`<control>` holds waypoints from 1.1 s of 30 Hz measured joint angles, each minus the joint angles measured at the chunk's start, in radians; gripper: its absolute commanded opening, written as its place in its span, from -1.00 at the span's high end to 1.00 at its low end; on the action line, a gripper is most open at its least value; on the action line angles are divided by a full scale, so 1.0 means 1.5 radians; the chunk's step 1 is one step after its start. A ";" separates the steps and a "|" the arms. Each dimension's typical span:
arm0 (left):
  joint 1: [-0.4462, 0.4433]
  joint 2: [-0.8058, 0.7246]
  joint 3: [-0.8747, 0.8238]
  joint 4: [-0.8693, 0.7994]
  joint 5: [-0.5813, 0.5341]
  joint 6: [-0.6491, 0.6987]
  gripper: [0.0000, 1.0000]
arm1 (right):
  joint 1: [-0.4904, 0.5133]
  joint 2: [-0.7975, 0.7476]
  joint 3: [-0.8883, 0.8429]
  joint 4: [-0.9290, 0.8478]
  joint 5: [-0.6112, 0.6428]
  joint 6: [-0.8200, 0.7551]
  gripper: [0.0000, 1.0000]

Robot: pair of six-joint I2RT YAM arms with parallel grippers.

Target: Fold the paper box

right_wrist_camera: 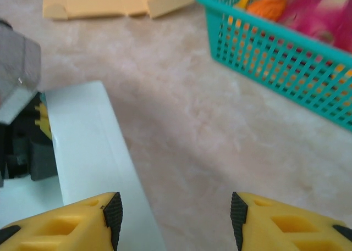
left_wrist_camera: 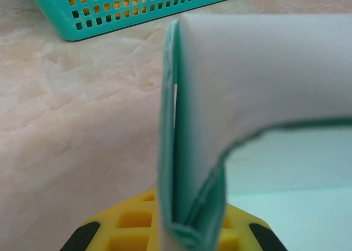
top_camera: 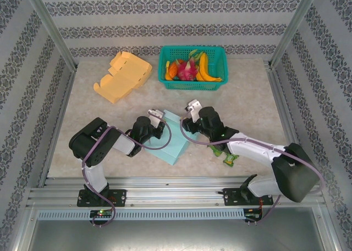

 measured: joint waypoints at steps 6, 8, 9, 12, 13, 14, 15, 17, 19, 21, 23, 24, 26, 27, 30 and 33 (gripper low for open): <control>0.000 0.002 0.002 -0.008 -0.007 0.002 0.51 | 0.000 0.033 0.008 -0.005 -0.002 0.012 -0.07; 0.000 0.001 0.002 -0.009 -0.003 0.001 0.40 | 0.000 0.041 0.012 -0.004 -0.001 0.014 -0.04; 0.000 -0.001 0.002 -0.010 -0.002 -0.001 0.38 | 0.000 0.044 0.012 -0.003 0.001 0.015 -0.03; 0.000 -0.010 0.002 -0.018 0.000 -0.007 0.36 | 0.000 0.049 0.014 0.000 0.006 0.018 -0.02; 0.000 -0.015 0.002 -0.021 0.001 -0.009 0.35 | 0.000 0.050 0.015 0.000 0.008 0.018 -0.02; 0.000 -0.021 0.002 -0.020 0.001 -0.012 0.35 | 0.000 0.050 0.016 0.000 0.011 0.018 -0.02; 0.000 -0.027 0.001 -0.020 0.000 -0.014 0.35 | 0.000 0.051 0.016 0.000 0.012 0.018 -0.02; 0.000 -0.045 -0.005 -0.020 0.000 -0.017 0.35 | 0.000 0.051 0.016 0.000 0.013 0.018 -0.02; 0.000 -0.062 -0.015 -0.020 0.000 -0.019 0.35 | 0.000 0.051 0.016 0.000 0.013 0.018 -0.02; 0.000 -0.077 -0.026 -0.019 -0.003 -0.019 0.37 | 0.000 0.051 0.016 0.000 0.013 0.018 -0.01; 0.000 -0.089 -0.035 -0.020 -0.005 -0.018 0.41 | 0.000 0.051 0.016 0.000 0.013 0.018 -0.01; 0.000 -0.093 -0.038 -0.020 -0.005 -0.018 0.43 | 0.000 0.051 0.017 0.000 0.013 0.018 -0.01; 0.001 -0.101 -0.040 -0.021 -0.004 -0.016 0.47 | 0.000 0.051 0.017 -0.001 0.013 0.018 -0.01; 0.003 -0.104 -0.040 -0.020 -0.003 -0.015 0.49 | 0.000 0.052 0.017 -0.001 0.013 0.018 -0.01; 0.009 -0.105 -0.040 -0.020 0.002 -0.014 0.51 | 0.000 0.052 0.018 -0.001 0.013 0.017 -0.01; 0.012 -0.105 -0.040 -0.020 0.015 -0.016 0.53 | 0.000 0.054 0.020 -0.001 0.013 0.017 0.00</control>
